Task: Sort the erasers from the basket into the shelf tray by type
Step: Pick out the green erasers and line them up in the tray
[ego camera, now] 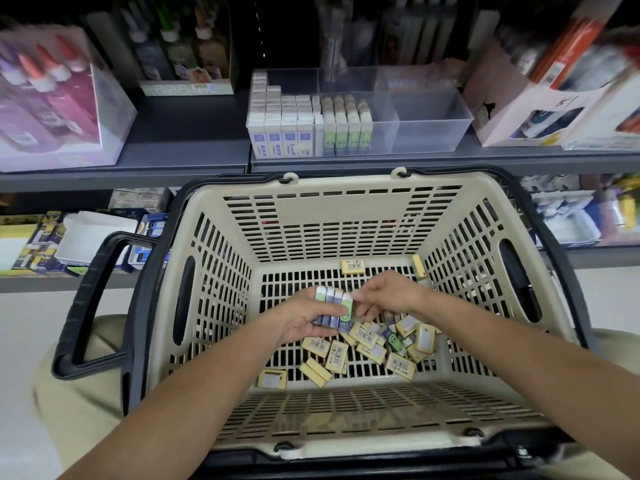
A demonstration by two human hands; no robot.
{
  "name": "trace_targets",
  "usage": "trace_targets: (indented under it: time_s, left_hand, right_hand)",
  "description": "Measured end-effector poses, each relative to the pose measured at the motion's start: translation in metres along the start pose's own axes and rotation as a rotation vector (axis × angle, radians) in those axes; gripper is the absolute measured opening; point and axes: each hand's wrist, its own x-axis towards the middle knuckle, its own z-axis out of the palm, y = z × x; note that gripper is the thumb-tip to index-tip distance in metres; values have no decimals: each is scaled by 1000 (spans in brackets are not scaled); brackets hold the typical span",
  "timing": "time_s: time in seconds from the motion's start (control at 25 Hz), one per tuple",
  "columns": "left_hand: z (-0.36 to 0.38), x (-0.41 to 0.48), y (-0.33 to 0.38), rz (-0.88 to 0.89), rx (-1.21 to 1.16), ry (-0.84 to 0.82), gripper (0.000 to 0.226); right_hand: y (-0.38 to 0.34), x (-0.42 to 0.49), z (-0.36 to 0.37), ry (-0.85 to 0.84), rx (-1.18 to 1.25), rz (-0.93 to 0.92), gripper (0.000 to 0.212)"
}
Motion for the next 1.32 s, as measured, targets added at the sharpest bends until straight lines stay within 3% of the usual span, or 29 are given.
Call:
trace_targets:
  time_s: [0.16,0.36,0.52,0.68,0.84,1.04,1.32]
  left_hand:
    - [-2,0,3,7,19,52,29]
    - [0,-3,10,51,-10,74,28]
    - [-1,-4,16,99,-23,84,30]
    - [-2,-8,24,140,44,109,32]
    - [6,-18,48,265,147,135,30]
    - [16,-36,93,480,100,140,39]
    - [6,-53,183,741,40,259,40]
  right_hand:
    - [19,9,-19,226,-695,77,25]
    - [35,17,-8,284,-919,151,37]
    - [39,16,-3,245,-913,232,39]
    - [26,12,-5,239,-878,192,30]
    - [-11,-4,-31,244,-675,-49,19]
    - [-54,-33,-55,251,-349,-343,8]
    - [-121,-50,-121,514,-90,-580,13]
